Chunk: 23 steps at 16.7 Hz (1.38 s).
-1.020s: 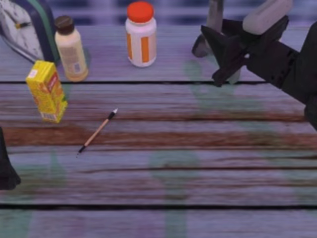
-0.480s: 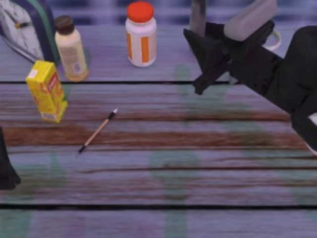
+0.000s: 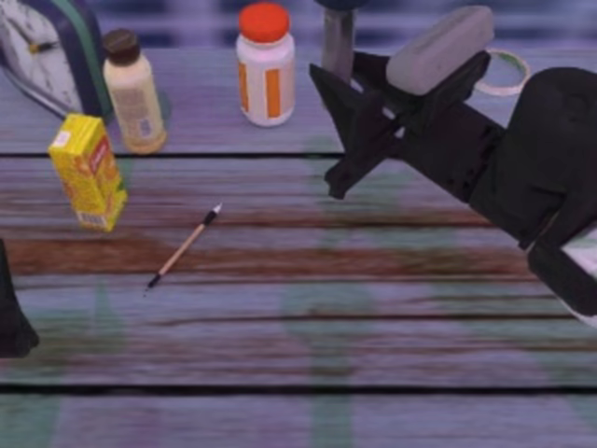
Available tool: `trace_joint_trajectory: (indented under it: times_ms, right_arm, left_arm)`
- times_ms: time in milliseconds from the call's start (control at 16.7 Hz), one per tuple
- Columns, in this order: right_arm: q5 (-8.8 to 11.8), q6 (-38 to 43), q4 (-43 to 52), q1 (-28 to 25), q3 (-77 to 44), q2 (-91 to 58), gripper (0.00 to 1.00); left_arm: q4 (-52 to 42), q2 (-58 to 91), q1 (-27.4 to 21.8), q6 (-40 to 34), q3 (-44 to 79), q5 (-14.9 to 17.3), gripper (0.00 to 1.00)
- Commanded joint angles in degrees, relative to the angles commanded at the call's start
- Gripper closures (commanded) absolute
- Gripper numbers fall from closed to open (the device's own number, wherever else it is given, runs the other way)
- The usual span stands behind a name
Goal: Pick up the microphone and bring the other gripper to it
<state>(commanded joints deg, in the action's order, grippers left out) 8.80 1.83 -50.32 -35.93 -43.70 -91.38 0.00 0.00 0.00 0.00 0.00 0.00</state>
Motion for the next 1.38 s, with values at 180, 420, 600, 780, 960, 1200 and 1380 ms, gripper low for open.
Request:
trace_joint_trajectory:
  times_ms: [180, 420, 600, 780, 960, 1200, 1380]
  right_arm:
    - [0.1, 0.1, 0.0, 0.1, -0.1, -0.1, 1.00]
    - [0.0, 0.0, 0.0, 0.0, 0.0, 0.0, 1.00]
    - [0.0, 0.0, 0.0, 0.0, 0.0, 0.0, 1.00]
    - [0.0, 0.0, 0.0, 0.0, 0.0, 0.0, 1.00]
    - [0.0, 0.0, 0.0, 0.0, 0.0, 0.0, 1.00]
    - [0.0, 0.0, 0.0, 0.0, 0.0, 0.0, 1.00]
    - [0.0, 0.0, 0.0, 0.0, 0.0, 0.0, 1.00]
  left_arm:
    - [0.0, 0.0, 0.0, 0.0, 0.0, 0.0, 0.00]
    - [0.0, 0.0, 0.0, 0.0, 0.0, 0.0, 0.00]
    - [0.4, 0.7, -0.5, 0.0, 0.6, 0.5, 0.00]
    - [3.1, 6.3, -3.3, 0.0, 4.5, 3.4, 0.00]
    - [7.2, 16.8, -7.4, 0.2, 10.7, 7.8, 0.00]
    - [14.0, 34.7, -13.9, 0.5, 20.8, 14.7, 0.00]
    - [19.0, 48.0, -18.6, 0.7, 28.2, 19.7, 0.00]
